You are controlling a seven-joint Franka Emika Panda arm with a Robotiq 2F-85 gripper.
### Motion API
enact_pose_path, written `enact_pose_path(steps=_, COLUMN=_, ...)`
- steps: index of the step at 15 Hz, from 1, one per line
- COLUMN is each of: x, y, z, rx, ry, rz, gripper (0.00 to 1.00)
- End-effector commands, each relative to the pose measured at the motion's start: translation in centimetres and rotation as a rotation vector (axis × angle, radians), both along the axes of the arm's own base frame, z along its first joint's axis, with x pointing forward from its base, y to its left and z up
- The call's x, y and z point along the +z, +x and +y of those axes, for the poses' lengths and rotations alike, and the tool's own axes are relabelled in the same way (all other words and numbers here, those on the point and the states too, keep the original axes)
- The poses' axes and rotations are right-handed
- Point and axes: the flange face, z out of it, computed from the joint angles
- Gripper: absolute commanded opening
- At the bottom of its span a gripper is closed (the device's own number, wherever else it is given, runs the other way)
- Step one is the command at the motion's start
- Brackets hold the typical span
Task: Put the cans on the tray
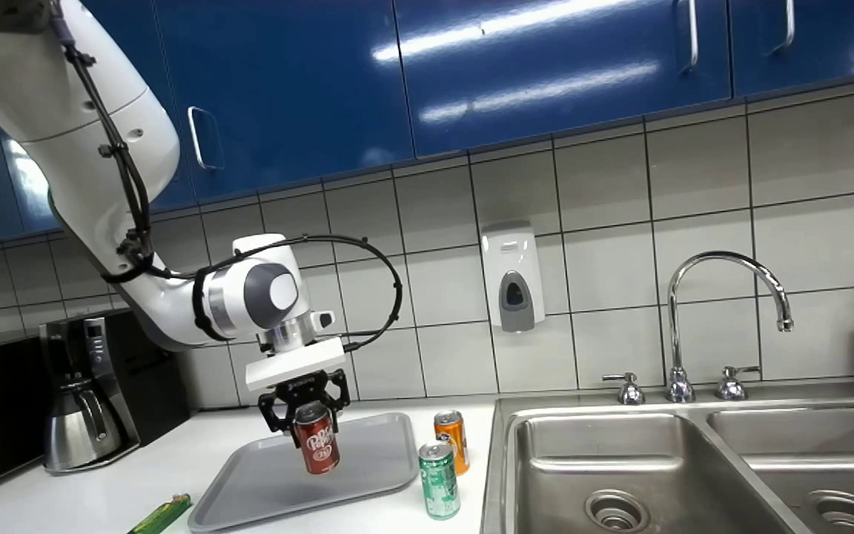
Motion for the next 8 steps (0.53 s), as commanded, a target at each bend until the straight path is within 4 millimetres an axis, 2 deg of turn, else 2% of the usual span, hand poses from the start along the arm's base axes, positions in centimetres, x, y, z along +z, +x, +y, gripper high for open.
enact_pose_path(steps=1, x=0.7, y=0.8, z=3.3, rx=0.051, ry=-0.001, rz=0.021, gripper=0.4)
enact_pose_path(steps=5, x=-0.5, y=1.1, z=6.3, rx=0.101, ry=-0.009, rz=0.058, gripper=0.4)
enact_pose_path(steps=8, x=-1.9, y=1.5, z=7.7, rx=0.12, ry=-0.016, rz=0.094, gripper=0.4)
